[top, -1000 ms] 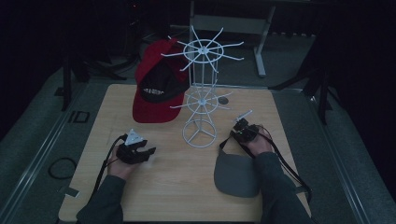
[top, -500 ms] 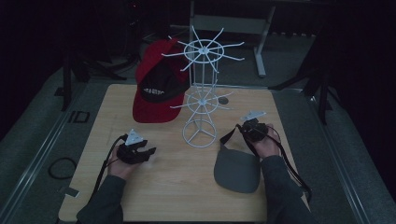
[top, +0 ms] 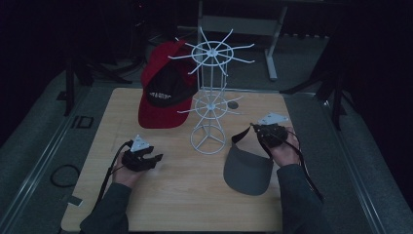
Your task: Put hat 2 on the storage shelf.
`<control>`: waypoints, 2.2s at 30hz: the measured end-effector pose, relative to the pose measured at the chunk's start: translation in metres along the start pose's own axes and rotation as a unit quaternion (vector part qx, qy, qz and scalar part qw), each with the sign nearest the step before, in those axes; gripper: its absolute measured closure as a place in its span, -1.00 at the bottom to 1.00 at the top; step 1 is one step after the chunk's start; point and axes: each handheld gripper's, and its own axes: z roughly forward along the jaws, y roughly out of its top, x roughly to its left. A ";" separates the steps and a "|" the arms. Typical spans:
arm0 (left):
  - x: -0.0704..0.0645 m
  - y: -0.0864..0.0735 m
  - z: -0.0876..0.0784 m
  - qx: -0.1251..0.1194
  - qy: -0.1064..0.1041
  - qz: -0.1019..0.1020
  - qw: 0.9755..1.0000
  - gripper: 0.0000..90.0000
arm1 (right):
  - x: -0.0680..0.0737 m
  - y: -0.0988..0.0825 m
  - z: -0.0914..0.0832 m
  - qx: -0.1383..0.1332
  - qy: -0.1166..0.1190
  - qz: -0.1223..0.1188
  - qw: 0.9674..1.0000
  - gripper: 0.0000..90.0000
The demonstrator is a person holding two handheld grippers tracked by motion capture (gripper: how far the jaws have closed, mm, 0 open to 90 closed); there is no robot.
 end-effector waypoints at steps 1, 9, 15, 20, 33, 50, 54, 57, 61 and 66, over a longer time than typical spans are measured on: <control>0.000 0.000 0.000 0.000 0.000 0.001 1.000 0.06 | 0.002 0.004 -0.006 -0.009 -0.002 -0.003 1.000 0.96; 0.000 0.000 0.000 -0.001 0.000 -0.001 1.000 0.06 | 0.009 0.018 -0.025 -0.050 -0.014 -0.020 0.998 0.96; 0.001 0.000 0.000 -0.001 0.001 -0.001 1.000 0.06 | 0.013 0.026 -0.040 -0.079 -0.019 -0.041 0.996 0.96; 0.001 0.000 0.000 -0.001 0.001 -0.001 1.000 0.06 | 0.017 0.029 -0.051 -0.099 -0.021 -0.046 0.994 0.96; 0.000 0.000 0.000 -0.001 0.000 -0.004 1.000 0.06 | 0.024 0.034 -0.071 -0.134 -0.023 -0.065 0.989 0.96; 0.000 0.000 0.001 0.000 -0.003 -0.004 1.000 0.06 | 0.025 0.040 -0.089 -0.170 -0.008 -0.059 0.984 0.96; 0.000 0.000 0.001 0.001 -0.003 -0.004 1.000 0.06 | 0.024 0.041 -0.090 -0.173 -0.003 -0.054 0.983 0.96; 0.000 0.000 0.001 0.000 -0.002 -0.005 1.000 0.06 | 0.023 0.040 -0.090 -0.182 0.008 -0.040 0.982 0.96; 0.000 0.000 0.001 0.001 -0.002 -0.004 1.000 0.06 | 0.021 0.041 -0.093 -0.192 0.020 -0.026 0.981 0.96; 0.000 0.000 0.001 0.000 -0.002 -0.005 1.000 0.06 | 0.019 0.042 -0.096 -0.200 0.028 -0.016 0.979 0.96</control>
